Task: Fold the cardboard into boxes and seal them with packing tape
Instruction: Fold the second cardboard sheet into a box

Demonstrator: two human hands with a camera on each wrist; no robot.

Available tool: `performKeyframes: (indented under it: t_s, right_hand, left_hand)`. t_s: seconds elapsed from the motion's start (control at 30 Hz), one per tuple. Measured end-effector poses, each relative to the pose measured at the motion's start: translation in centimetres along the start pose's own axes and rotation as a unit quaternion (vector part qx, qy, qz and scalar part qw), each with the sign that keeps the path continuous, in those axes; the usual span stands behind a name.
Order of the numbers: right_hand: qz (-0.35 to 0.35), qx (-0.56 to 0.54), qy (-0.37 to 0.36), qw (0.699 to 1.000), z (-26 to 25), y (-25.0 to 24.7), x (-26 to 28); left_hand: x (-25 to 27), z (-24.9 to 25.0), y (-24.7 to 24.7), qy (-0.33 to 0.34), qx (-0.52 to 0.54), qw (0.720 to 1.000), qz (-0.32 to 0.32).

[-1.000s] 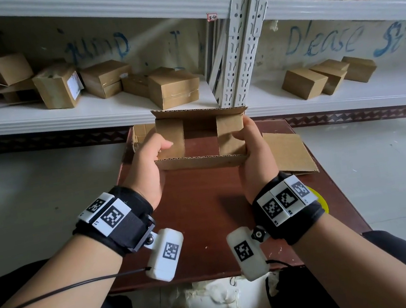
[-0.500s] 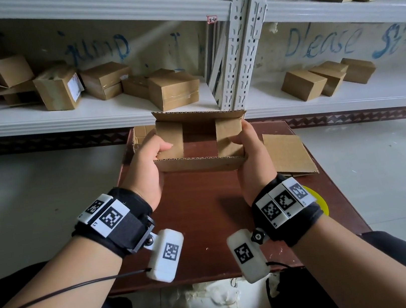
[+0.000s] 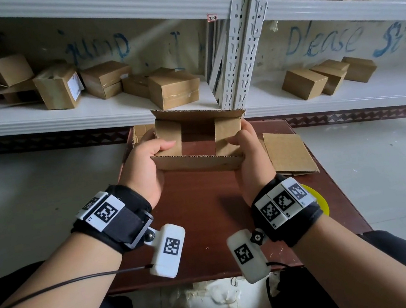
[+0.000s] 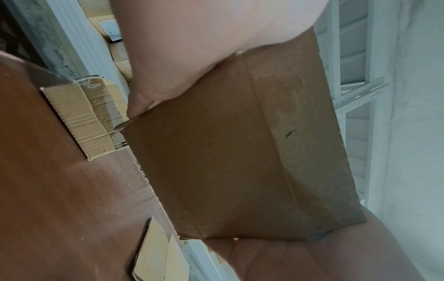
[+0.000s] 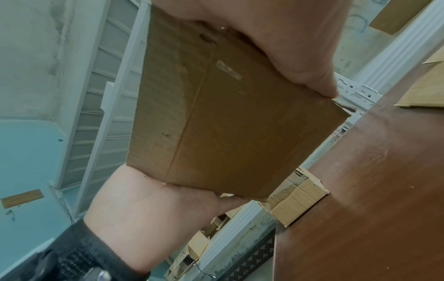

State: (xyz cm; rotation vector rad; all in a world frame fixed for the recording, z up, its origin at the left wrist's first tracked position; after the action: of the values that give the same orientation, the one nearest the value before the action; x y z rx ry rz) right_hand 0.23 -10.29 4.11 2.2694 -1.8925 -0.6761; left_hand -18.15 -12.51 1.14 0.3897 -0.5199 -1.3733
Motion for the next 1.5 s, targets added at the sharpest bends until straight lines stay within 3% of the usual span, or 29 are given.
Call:
performKeyframes:
  t_s: [0.47, 0.8, 1.1, 1.3, 1.5]
  right_hand:
    - [-0.009, 0.039, -0.008, 0.999, 0.0, -0.2, -0.1]
    - [0.056, 0.095, 0.022, 0.994, 0.8, -0.9, -0.3]
    - [0.130, 0.085, 0.076, 0.985, 1.0, -2.6, -0.8]
    - [0.178, 0.092, 0.080, 0.976, 1.1, -3.4, -1.2]
    - [0.145, 0.124, 0.076, 0.979, 0.8, -3.2, -0.8]
  left_hand:
    - [0.3, 0.1, 0.1, 0.005, -0.012, 0.999, 0.037]
    - [0.5, 0.1, -0.1, 0.001, -0.044, 0.998, 0.045]
    - [2.3, 0.2, 2.4, -0.031, -0.079, 0.996, -0.015]
    - [3.4, -0.1, 3.5, 0.051, -0.171, 0.984, 0.013]
    - [3.1, 0.1, 3.5, 0.087, -0.241, 0.966, 0.035]
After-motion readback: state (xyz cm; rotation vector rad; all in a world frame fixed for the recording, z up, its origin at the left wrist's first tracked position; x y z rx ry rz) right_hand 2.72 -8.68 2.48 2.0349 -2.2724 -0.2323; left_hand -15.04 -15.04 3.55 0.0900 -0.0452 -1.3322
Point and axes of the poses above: each hand's wrist, its own x-axis away from the middle knuckle, its own y-axis out of the palm, z = x × y, the point moved 5 cm from there along -x, towards the middle knuckle, and after that the axes turned 9 degrees about -y, right-handed, at the moved point
